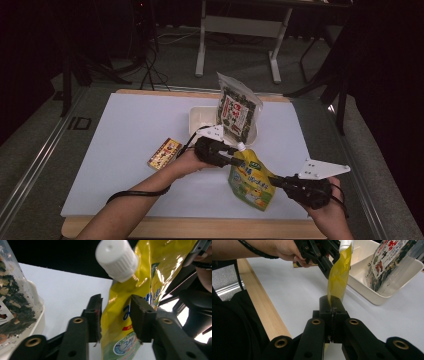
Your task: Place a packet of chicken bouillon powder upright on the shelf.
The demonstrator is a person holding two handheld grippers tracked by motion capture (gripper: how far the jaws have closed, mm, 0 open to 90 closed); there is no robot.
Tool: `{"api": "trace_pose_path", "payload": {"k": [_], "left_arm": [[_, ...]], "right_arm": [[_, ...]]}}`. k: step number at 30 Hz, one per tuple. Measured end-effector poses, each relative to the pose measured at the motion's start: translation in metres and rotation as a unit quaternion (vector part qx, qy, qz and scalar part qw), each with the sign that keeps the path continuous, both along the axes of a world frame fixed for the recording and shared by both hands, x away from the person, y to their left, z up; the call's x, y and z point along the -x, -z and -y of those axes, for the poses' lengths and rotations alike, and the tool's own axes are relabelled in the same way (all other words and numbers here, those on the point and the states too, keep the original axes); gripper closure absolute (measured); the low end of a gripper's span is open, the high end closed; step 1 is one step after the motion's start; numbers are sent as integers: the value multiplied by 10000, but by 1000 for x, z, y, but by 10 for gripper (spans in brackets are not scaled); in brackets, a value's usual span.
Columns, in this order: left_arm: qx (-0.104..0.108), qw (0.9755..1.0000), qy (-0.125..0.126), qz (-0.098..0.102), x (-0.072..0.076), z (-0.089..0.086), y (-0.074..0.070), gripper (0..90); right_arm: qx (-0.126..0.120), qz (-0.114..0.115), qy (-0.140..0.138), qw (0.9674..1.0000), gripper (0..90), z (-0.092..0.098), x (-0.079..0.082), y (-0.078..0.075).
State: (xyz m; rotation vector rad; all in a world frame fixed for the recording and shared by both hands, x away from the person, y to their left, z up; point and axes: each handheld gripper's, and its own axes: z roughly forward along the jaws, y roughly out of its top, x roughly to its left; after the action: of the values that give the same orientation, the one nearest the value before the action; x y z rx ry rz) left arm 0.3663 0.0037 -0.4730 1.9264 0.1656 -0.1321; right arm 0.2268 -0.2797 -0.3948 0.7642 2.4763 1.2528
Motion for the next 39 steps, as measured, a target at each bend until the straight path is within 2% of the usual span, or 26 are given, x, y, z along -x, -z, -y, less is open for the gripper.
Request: {"api": "trace_pose_path", "payload": {"k": [2,4,9,11,13,15,18,20,23,26,33,36,39], "left_arm": [[2,10000,33,33,-1,-1,0,677],[30,10000,59,-7,-2,-3,0,762],[8,9999,142,45,-1,-6,0,878],[34,9997,170,175,0,-7,1,889],[82,9994,258,232,0,-8,2,895],[96,9987,337,373,3,-8,1,898],[85,9982,364,462,5,-7,0,899],[89,9982,389,458,5,-7,0,899],[107,9979,398,494,5,-8,1,900],[177,9981,382,461,5,-9,3,900],[182,9982,335,460,5,-9,3,899],[172,9981,341,478,6,-9,3,899],[170,9980,345,504,6,-9,2,899]], "right_arm": [[26,-9,-25,10000,898,-1,0,0],[49,-1,10,10000,896,-2,0,1],[81,63,103,9999,887,0,-1,3],[40,57,112,9999,875,2,-2,4],[9,96,202,9997,819,4,-2,4],[-85,103,293,9995,705,7,-4,5],[-113,78,379,9992,625,9,-8,9],[-167,-18,340,9993,566,10,-11,13],[-146,-131,346,9992,534,12,-16,22],[-107,-211,265,9994,543,15,-24,34],[-17,-665,220,9975,608,18,-39,61],[-56,-757,167,9970,662,20,-43,68],[-142,-914,93,9957,676,23,-47,75]]}}
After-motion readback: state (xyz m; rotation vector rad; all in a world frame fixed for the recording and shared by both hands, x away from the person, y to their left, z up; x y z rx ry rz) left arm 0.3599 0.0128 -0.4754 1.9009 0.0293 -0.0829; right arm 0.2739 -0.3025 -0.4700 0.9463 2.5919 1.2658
